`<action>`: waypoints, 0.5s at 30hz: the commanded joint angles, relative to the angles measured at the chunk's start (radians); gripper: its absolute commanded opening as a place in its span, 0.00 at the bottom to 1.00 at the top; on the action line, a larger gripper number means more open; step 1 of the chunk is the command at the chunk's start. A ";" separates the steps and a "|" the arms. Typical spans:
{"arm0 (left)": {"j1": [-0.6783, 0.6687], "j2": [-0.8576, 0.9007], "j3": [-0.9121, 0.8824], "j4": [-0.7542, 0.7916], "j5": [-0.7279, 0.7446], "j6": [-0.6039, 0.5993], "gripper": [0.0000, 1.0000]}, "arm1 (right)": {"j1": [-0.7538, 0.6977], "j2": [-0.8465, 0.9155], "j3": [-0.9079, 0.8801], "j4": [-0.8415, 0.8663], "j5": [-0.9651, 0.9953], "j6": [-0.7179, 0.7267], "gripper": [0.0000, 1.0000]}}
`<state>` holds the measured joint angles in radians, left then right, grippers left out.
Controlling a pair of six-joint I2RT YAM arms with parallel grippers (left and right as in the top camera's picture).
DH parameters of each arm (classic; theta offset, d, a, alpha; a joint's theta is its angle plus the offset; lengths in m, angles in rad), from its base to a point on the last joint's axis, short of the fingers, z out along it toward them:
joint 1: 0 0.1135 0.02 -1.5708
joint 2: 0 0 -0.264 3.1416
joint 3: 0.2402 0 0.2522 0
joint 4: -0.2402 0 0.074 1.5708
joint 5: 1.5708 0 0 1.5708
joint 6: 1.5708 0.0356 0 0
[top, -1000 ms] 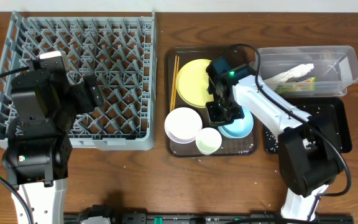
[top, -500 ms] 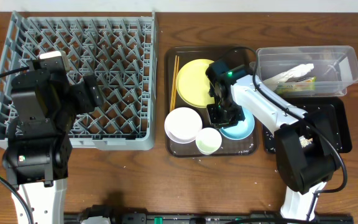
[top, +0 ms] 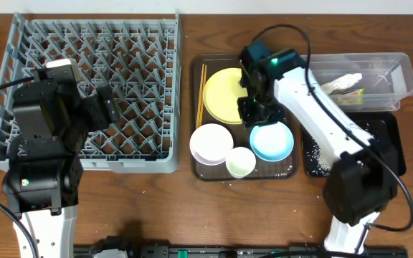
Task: Sort waste into correct bins and load items into the dishwasher
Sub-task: 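Return the blue bowl with the right gripper to the brown tray and release, then grasp the pale yellow cup with the right gripper and lift it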
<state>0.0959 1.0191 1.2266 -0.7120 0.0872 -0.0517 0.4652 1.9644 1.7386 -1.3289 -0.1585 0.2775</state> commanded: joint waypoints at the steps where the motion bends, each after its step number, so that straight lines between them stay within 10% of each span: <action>1: -0.003 0.000 0.023 -0.038 0.126 -0.002 0.89 | -0.010 -0.048 0.025 -0.040 -0.007 -0.035 0.43; 15: -0.003 0.004 0.023 -0.167 0.295 -0.103 0.90 | 0.047 -0.048 -0.103 -0.064 -0.071 -0.049 0.39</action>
<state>0.0952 1.0191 1.2278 -0.8738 0.3550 -0.0952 0.4881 1.9282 1.6768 -1.4052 -0.2398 0.2234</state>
